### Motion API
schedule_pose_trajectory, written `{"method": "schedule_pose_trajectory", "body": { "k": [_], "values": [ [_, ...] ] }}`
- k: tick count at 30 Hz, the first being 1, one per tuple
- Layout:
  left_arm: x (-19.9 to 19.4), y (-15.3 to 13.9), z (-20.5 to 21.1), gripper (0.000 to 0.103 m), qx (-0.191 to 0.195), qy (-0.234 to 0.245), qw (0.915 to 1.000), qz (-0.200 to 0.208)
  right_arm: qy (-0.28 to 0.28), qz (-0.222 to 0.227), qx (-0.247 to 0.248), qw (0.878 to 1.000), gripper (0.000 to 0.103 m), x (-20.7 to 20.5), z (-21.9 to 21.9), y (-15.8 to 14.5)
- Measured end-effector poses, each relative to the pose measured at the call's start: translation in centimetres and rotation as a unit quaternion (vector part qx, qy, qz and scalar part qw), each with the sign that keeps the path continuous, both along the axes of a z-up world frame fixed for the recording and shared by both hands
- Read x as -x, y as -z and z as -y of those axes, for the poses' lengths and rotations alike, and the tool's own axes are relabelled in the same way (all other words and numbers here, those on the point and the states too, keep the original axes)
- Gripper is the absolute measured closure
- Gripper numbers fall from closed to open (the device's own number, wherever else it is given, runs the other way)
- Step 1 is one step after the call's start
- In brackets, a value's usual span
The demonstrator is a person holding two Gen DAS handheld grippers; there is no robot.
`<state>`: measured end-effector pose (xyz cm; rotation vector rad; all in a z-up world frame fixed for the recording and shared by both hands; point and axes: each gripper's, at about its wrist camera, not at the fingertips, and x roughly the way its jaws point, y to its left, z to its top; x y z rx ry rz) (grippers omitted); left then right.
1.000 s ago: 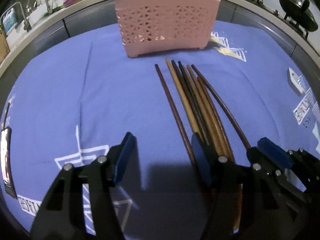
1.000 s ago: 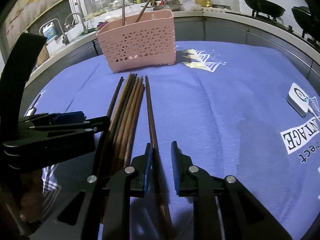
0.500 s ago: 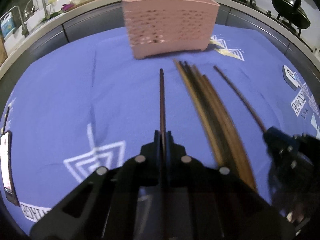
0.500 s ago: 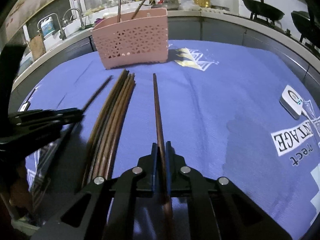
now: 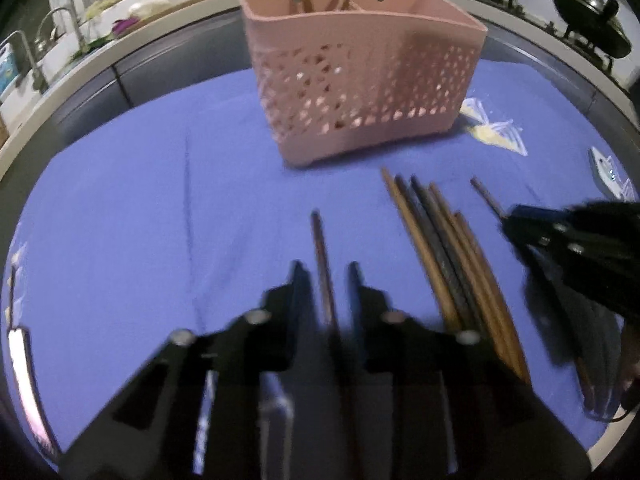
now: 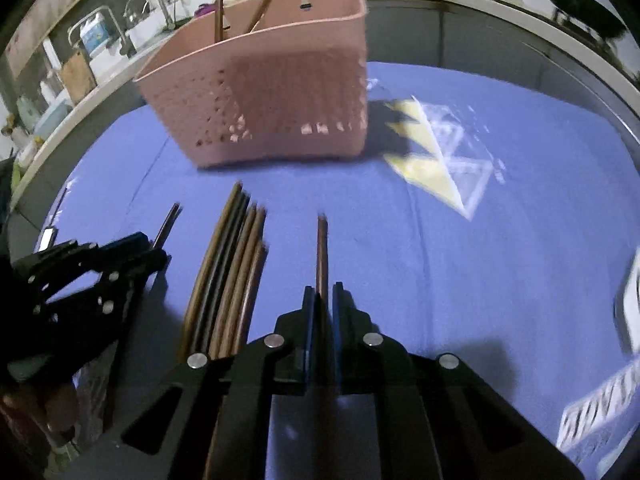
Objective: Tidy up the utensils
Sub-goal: 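Carry both chopsticks up into the pink basket and open both tools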
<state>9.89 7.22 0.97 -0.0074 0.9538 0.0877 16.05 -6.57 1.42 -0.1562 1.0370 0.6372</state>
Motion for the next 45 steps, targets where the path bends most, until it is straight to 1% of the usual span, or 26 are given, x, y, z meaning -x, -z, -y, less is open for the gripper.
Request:
{"method": "schedule_pose_trajectory", "body": {
  "k": [2,4,6,8,9,10,11,15,19,21,22,23,27,28,30,31,34,36,38,40,43,45],
  "values": [
    [-0.6,-0.1,0.1,0.099,-0.001,0.004,1.0,-0.001,-0.009,-0.003,0.008,1.0,0.097,-0.8,-0.8,-0.2],
    [-0.7,-0.9,0.2,0.099,0.014,0.011,0.9998,0.007,-0.011,-0.012,-0.003,1.0,0.098,-1.0,-0.8,-0.6],
    [0.3,-3.1,0.2,0.099,0.021,0.02,0.9987,0.043,-0.013,-0.002,-0.028,1.0,0.098,-0.4,-0.2,-1.8],
    [1.6,-5.8,-0.1,0.099,0.035,0.024,0.9958,0.081,-0.023,0.018,-0.068,0.997,0.098,1.1,0.9,-4.2],
    [2.1,-7.2,-0.3,0.099,0.044,0.025,0.9939,0.098,-0.028,0.028,-0.081,0.996,0.098,1.7,1.2,-5.1],
    [2.7,-8.4,-0.4,0.099,0.05,0.026,0.9921,0.112,-0.036,0.045,-0.099,0.993,0.098,2.6,1.7,-6.5],
    [3.5,-10.3,-0.5,0.099,0.055,0.028,0.9885,0.138,-0.043,0.06,-0.115,0.991,0.098,3.4,2.2,-7.7],
    [6.2,-15.8,-0.3,0.099,0.061,0.034,0.9748,0.212,-0.054,0.126,-0.172,0.975,0.098,6.1,3.8,-12.6],
    [7.7,-20.9,-0.3,0.099,0.068,0.036,0.9588,0.273,-0.045,0.179,-0.216,0.959,0.098,6.6,4.1,-17.0],
    [7.4,-23.4,-0.4,0.099,0.069,0.036,0.9516,0.297,-0.038,0.21,-0.23,0.949,0.098,6.1,3.9,-19.7],
    [7.4,-24.1,-0.3,0.099,0.067,0.034,0.9496,0.304,-0.033,0.224,-0.232,0.946,0.098,5.8,3.7,-20.8],
    [6.8,-25.5,-0.4,0.099,0.062,0.029,0.9458,0.318,-0.03,0.235,-0.235,0.943,0.098,5.4,3.3,-21.9],
    [4.4,-29.0,-1.5,0.099,0.051,0.005,0.937,0.346,-0.014,0.278,-0.243,0.929,0.098,2.7,1.5,-26.3],
    [3.6,-29.4,-1.9,0.099,0.047,-0.002,0.9357,0.35,-0.01,0.286,-0.242,0.927,0.098,1.8,0.9,-27.0],
    [1.6,-29.9,-2.4,0.099,0.041,-0.016,0.934,0.355,-0.001,0.295,-0.241,0.925,0.098,0.0,-0.2,-27.6],
    [0.8,-29.9,-2.9,0.099,0.042,-0.019,0.9349,0.352,0.003,0.299,-0.239,0.924,0.098,-0.8,-0.7,-27.7],
    [-1.7,-28.8,-3.4,0.099,0.034,-0.029,0.9405,0.337,0.014,0.307,-0.226,0.925,0.098,-2.8,-2.1,-26.7],
    [-3.0,-27.6,-3.5,0.099,0.022,-0.033,0.9448,0.325,0.019,0.298,-0.217,0.929,0.098,-4.0,-2.9,-25.3],
    [-4.1,-25.8,-3.9,0.099,0.013,-0.037,0.9513,0.306,0.023,0.28,-0.21,0.936,0.098,-5.2,-3.6,-23.4],
    [-5.0,-23.8,-4.3,0.099,0.015,-0.038,0.9581,0.284,0.023,0.261,-0.204,0.943,0.098,-5.8,-4.1,-21.6],
    [-6.1,-20.8,-4.5,0.099,0.014,-0.046,0.9678,0.247,0.026,0.218,-0.192,0.956,0.098,-6.5,-4.7,-18.8],
    [-6.5,-19.0,-4.5,0.098,0.013,-0.051,0.9753,0.215,0.031,0.184,-0.183,0.965,0.097,-6.9,-4.8,-17.7]
  ]
}}
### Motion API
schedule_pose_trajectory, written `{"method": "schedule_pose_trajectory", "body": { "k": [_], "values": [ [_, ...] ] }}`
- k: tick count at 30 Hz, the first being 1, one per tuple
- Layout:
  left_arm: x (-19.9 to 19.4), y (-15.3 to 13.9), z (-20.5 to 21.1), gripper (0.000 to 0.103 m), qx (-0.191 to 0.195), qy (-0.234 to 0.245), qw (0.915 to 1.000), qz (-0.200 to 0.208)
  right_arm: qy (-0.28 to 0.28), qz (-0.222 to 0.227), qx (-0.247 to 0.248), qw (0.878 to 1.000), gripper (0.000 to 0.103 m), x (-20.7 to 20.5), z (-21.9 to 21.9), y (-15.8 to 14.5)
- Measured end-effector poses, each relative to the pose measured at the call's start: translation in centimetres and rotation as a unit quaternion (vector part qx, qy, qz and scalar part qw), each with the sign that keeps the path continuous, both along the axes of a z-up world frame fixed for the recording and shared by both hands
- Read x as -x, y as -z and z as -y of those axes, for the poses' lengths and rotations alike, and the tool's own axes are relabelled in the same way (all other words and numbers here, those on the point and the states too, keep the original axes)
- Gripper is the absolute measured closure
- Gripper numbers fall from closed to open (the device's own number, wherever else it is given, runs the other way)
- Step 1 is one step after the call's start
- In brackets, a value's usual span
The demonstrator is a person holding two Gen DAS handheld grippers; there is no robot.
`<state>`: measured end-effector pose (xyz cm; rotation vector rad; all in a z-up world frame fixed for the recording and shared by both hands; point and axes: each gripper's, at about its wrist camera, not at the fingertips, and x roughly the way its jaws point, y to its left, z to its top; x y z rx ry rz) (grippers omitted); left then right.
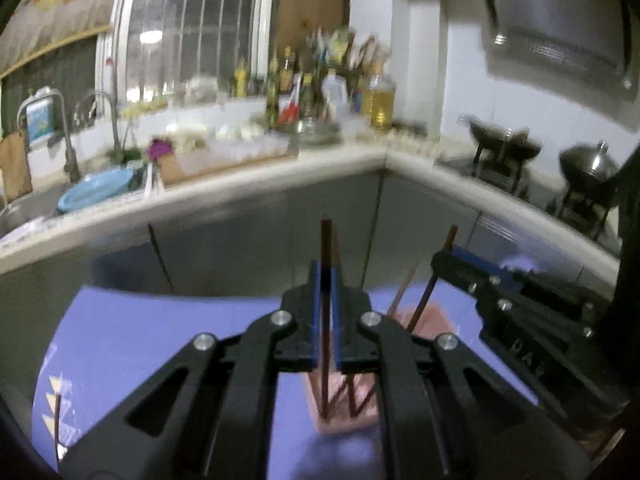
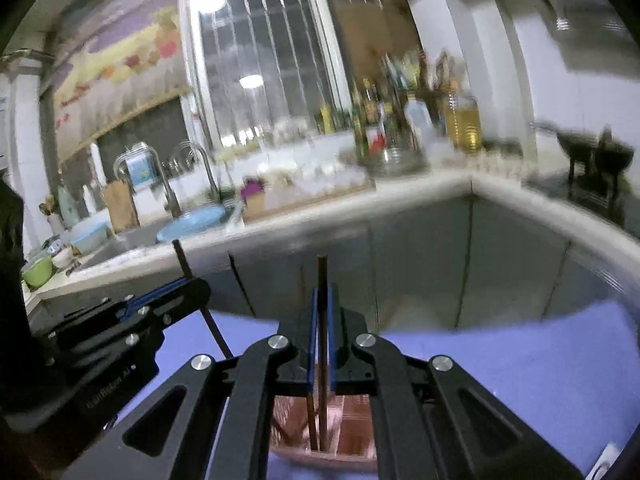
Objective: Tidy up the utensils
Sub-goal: 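Carry both chopsticks up into the pink basket and open both tools, then return both open tools to the remaining chopsticks and line up fingers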
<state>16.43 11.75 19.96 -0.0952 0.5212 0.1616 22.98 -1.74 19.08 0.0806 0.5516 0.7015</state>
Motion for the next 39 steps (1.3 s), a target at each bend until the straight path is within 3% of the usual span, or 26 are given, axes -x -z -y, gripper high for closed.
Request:
{"method": "schedule_pose_trajectory", "body": {
  "k": [2,5,9,12,15,18,21,23,27,33,39],
  "values": [
    [0.0,1.2,0.1,0.097,0.009,0.002,0.9996,-0.027,0.001,-0.015,-0.005,1.0,0.096,0.4,0.3,0.2],
    [1.3,0.9,-0.1,0.093,0.014,-0.004,0.9997,-0.021,0.003,-0.015,-0.025,1.0,0.091,1.5,1.3,-0.7],
    [4.6,-1.7,0.0,0.08,0.021,-0.016,0.9994,0.023,-0.002,0.004,-0.06,0.998,0.063,3.9,3.3,-3.2],
    [8.0,-3.3,0.4,0.079,0.031,-0.017,0.9975,0.062,-0.012,0.023,-0.079,0.997,0.062,6.5,5.4,-4.4],
    [11.2,-2.8,1.3,0.079,0.035,-0.012,0.9969,0.07,-0.022,0.023,-0.08,0.996,0.062,9.0,7.2,-3.7],
    [12.9,-0.2,2.1,0.079,0.034,-0.002,0.9988,0.036,-0.028,-0.014,-0.039,0.999,0.062,11.7,8.5,0.5],
    [14.1,5.3,3.3,0.079,0.038,0.019,0.9983,-0.041,-0.03,-0.062,0.014,0.998,0.069,13.8,9.0,5.9],
    [14.6,8.1,4.1,0.079,0.043,0.035,0.9954,-0.078,-0.029,-0.098,0.054,0.993,0.074,15.4,9.2,10.0],
    [15.6,13.3,5.9,0.079,0.06,0.066,0.9855,-0.144,-0.042,-0.16,0.065,0.984,0.078,18.3,10.5,15.4],
    [17.4,17.3,8.0,0.079,0.074,0.094,0.9733,-0.196,-0.094,-0.171,0.078,0.978,0.077,22.6,11.9,17.2],
    [18.2,18.6,8.0,0.079,0.081,0.092,0.9697,-0.211,-0.141,-0.17,0.124,0.967,0.077,26.8,11.4,18.3]
  ]
}}
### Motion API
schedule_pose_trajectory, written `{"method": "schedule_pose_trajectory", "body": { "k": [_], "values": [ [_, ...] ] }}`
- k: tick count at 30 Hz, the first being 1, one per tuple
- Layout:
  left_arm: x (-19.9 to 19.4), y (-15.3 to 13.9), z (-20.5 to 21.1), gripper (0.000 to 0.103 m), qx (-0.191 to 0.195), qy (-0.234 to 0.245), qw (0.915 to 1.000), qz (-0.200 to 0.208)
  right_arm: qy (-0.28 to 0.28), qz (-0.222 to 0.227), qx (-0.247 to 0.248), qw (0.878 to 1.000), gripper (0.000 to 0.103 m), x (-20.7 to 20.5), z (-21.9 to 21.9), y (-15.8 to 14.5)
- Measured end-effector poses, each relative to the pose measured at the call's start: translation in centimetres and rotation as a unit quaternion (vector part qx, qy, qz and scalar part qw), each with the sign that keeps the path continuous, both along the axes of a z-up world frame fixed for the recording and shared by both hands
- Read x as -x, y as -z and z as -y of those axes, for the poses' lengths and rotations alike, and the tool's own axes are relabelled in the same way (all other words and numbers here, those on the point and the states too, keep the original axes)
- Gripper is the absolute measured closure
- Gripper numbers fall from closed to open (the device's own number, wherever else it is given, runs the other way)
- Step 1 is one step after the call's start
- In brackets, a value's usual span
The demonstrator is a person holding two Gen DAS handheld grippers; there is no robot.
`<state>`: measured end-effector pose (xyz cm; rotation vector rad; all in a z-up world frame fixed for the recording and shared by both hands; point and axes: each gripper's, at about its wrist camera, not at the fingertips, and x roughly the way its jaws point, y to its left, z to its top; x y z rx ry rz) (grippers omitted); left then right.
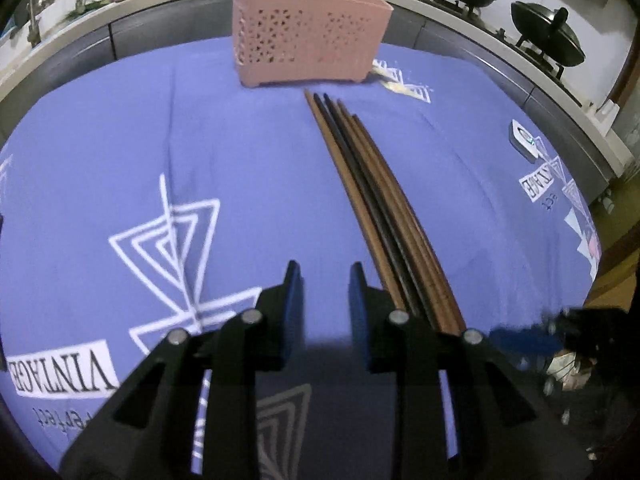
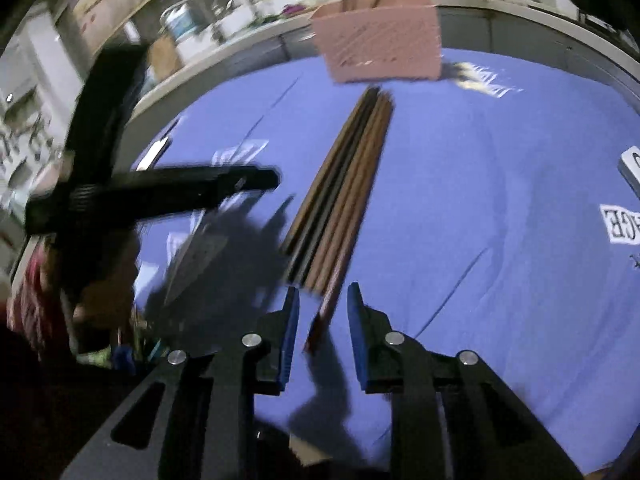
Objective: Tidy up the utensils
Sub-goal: 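Return both open tools to the remaining chopsticks and line up fingers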
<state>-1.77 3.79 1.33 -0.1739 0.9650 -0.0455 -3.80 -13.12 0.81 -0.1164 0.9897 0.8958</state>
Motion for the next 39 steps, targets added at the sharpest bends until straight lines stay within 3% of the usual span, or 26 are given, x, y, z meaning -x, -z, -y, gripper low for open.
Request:
{"method": "schedule_pose_trajectory", "body": {
  "k": [4,10,25,39],
  "values": [
    [0.3,0.3,0.1,0.079,-0.001,-0.002,1.0,-0.005,-0.009,0.03,0.044,0.999,0.077,1.5,-0.6,0.8],
    [0.9,0.8,0.6,0.079,-0.019,-0.003,0.9998,-0.004,0.034,0.059,0.067,0.995,0.077,0.9,0.1,1.2],
    [1.4,0.9,1.2,0.078,-0.041,-0.01,0.9991,0.007,0.062,0.072,0.056,0.994,0.077,0.5,0.7,1.2],
    [1.4,1.0,2.0,0.065,-0.05,-0.002,0.9987,0.008,0.065,0.084,0.054,0.993,0.077,0.8,0.7,1.1]
  ]
}}
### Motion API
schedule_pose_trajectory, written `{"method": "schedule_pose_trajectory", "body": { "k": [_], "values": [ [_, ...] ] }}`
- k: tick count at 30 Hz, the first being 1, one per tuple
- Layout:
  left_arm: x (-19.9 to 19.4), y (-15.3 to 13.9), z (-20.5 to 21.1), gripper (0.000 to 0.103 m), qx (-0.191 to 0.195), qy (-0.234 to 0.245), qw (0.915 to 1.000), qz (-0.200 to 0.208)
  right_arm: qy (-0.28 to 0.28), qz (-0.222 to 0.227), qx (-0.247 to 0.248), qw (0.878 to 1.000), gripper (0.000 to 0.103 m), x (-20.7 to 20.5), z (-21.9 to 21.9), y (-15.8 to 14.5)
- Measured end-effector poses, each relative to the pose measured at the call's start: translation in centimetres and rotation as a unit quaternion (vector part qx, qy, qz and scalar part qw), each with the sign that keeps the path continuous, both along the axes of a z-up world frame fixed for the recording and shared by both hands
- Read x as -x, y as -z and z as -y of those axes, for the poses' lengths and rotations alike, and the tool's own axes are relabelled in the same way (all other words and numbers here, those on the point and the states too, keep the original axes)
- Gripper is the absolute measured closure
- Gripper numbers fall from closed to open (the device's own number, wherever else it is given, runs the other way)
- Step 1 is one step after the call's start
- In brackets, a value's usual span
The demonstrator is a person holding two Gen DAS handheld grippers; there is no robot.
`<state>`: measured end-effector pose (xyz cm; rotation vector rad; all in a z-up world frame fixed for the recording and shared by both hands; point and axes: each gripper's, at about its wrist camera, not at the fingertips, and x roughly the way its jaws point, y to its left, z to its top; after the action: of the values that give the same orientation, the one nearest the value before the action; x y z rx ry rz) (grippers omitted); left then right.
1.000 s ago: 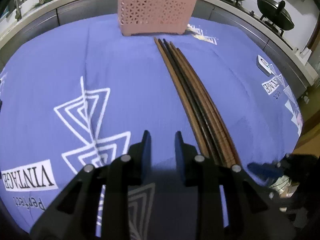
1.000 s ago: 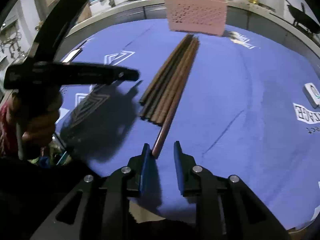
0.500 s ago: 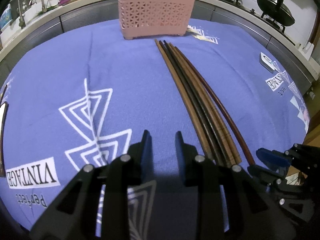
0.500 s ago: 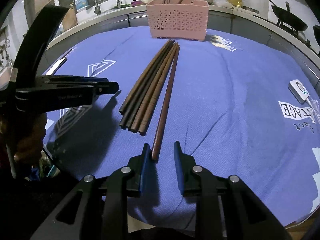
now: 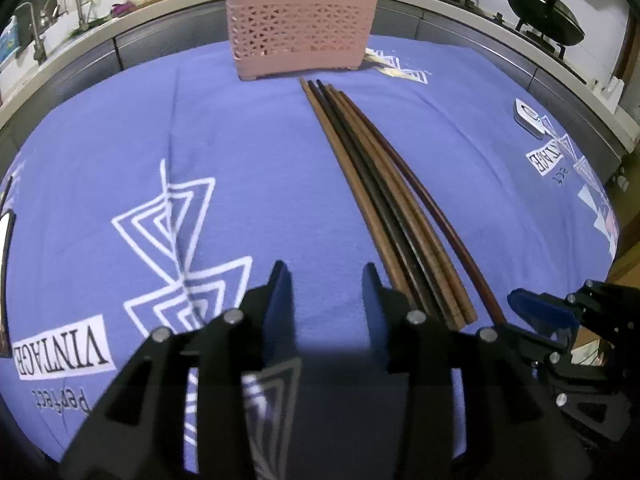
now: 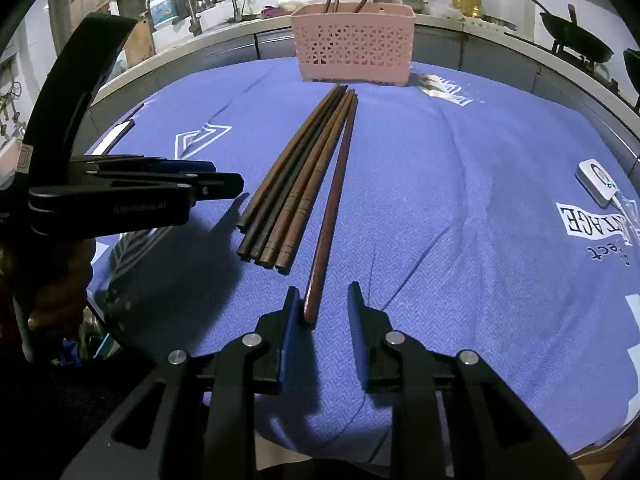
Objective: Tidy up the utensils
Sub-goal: 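Return both open tools to the remaining chopsticks and line up fingers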
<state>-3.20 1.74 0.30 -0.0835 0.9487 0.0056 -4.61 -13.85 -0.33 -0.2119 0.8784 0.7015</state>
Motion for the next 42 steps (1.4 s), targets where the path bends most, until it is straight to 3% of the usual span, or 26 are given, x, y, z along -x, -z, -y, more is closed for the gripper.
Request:
{"method": "schedule_pose_trajectory", "body": {
  "k": [5,18,38,42],
  "values": [
    [-0.2,-0.4,0.2,0.065,0.027,0.011,0.9996,-0.007,0.0,0.003,0.001,1.0,0.077,0.2,-0.1,0.0],
    [-1.0,-0.1,2.1,0.064,0.003,0.021,0.9997,-0.009,0.0,0.003,-0.001,1.0,0.077,0.2,-0.2,-0.1],
    [-0.7,0.0,1.9,0.063,-0.003,0.01,0.9999,-0.008,0.014,0.008,-0.003,1.0,0.078,0.3,0.0,-0.2],
    [-0.7,0.0,1.8,0.064,0.003,0.01,0.9999,-0.007,0.028,0.002,-0.011,1.0,0.084,-0.1,0.3,-0.2]
  ]
}}
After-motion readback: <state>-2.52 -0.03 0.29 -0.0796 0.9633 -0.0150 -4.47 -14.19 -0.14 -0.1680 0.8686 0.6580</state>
